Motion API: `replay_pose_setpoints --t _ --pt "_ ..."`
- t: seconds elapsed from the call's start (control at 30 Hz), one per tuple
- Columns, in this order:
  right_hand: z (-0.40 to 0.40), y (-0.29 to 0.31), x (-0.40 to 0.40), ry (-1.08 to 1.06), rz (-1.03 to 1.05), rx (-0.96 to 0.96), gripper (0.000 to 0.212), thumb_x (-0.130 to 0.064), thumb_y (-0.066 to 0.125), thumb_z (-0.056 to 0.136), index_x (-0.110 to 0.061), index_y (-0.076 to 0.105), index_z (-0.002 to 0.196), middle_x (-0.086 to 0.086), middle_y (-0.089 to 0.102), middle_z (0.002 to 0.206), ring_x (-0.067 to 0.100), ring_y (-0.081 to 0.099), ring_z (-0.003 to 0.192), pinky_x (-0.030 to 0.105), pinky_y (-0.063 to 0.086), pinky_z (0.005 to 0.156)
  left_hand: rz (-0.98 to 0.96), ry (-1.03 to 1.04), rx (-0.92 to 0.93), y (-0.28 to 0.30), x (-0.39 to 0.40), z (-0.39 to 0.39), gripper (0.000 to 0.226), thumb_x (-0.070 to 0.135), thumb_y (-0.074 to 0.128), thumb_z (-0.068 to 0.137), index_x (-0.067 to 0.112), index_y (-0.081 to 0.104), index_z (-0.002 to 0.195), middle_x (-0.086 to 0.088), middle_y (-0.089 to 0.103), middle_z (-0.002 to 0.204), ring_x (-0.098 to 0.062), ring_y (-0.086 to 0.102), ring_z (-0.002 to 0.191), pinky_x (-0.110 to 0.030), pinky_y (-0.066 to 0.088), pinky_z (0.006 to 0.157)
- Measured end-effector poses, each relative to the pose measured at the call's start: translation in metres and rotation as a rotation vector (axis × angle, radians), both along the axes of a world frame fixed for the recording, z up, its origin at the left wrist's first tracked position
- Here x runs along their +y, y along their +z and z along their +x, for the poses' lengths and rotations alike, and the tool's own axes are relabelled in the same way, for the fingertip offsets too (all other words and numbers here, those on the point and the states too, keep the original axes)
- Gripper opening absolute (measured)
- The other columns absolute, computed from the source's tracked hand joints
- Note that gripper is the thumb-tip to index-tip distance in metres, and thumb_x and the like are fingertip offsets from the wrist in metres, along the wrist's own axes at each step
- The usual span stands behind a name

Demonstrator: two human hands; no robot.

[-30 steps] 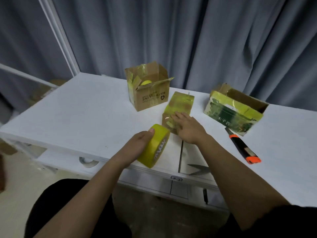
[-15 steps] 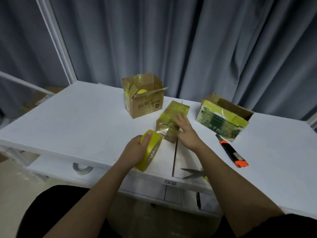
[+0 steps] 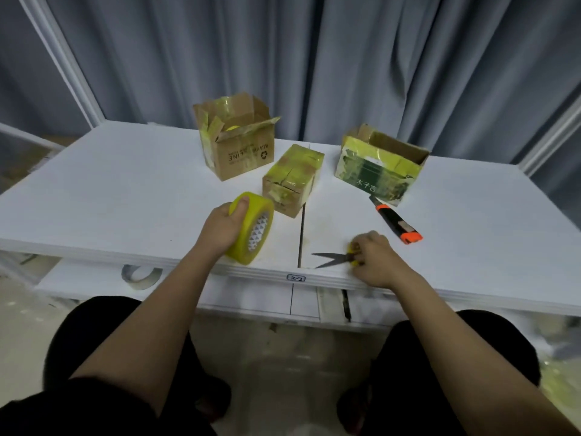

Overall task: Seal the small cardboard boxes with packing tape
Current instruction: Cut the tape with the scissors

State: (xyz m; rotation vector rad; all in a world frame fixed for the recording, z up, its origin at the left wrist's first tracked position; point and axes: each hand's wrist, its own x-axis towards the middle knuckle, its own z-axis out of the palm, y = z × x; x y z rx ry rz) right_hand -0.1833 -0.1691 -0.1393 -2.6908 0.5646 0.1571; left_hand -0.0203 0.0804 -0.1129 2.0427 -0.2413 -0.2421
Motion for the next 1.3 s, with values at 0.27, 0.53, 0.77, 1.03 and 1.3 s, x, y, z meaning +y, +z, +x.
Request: replay_pose_setpoints --t 0.27,0.53,0.77,1.03,1.3 --pt "0.002 0.005 -0.014 0.178 -0.223 0.134 0.029 -0.022 0.051 0.092 -0.008 0.057 0.117 0.010 0.050 0.129 0.027 0.045 0.117 0.035 0.043 0.093 0.082 0.003 -0.026 0.002 -0.001 -0.004 0.040 0.056 0.036 0.095 0.021 0.055 0.095 -0.003 0.056 0.095 -0.015 0.053 0.074 -0.028 0.036 0.072" --pt "-0.009 0.016 -0.001 0.044 0.157 -0.101 0.025 -0.034 0.061 0.089 -0.018 0.054 0.106 0.002 0.060 0.090 0.020 0.057 0.080 0.028 0.044 0.066 0.096 0.019 -0.043 -0.001 0.000 -0.003 0.041 0.055 0.036 0.096 0.020 0.056 0.094 -0.004 0.056 0.094 -0.022 0.052 0.083 -0.030 0.036 0.076" --pt "0.028 0.040 0.017 -0.020 0.690 -0.062 0.025 -0.033 0.070 0.085 -0.011 0.058 0.085 -0.016 0.060 0.061 -0.004 0.055 0.053 0.010 0.039 0.051 0.077 0.025 -0.055 -0.005 0.002 -0.001 0.046 0.054 0.036 0.096 0.017 0.062 0.102 -0.006 0.061 0.096 -0.022 0.056 0.084 -0.030 0.038 0.075" --pt "0.068 0.043 0.012 0.005 0.574 0.130 0.061 -0.074 0.069 0.061 -0.016 0.059 0.074 0.005 0.052 0.083 0.010 0.057 0.074 0.025 0.042 0.070 0.056 0.034 -0.062 -0.010 0.006 -0.003 0.045 0.053 0.036 0.096 0.018 0.063 0.106 -0.004 0.062 0.097 -0.015 0.057 0.081 -0.027 0.039 0.071" --pt "0.094 0.048 0.023 0.084 0.595 0.242 0.101 -0.081 0.060 0.041 -0.004 0.065 0.106 0.012 0.064 0.104 0.018 0.060 0.090 0.035 0.049 0.093 0.049 0.036 -0.075 -0.016 0.011 -0.003 0.043 0.053 0.035 0.096 0.021 0.060 0.110 0.000 0.060 0.099 -0.015 0.056 0.083 -0.028 0.039 0.076"
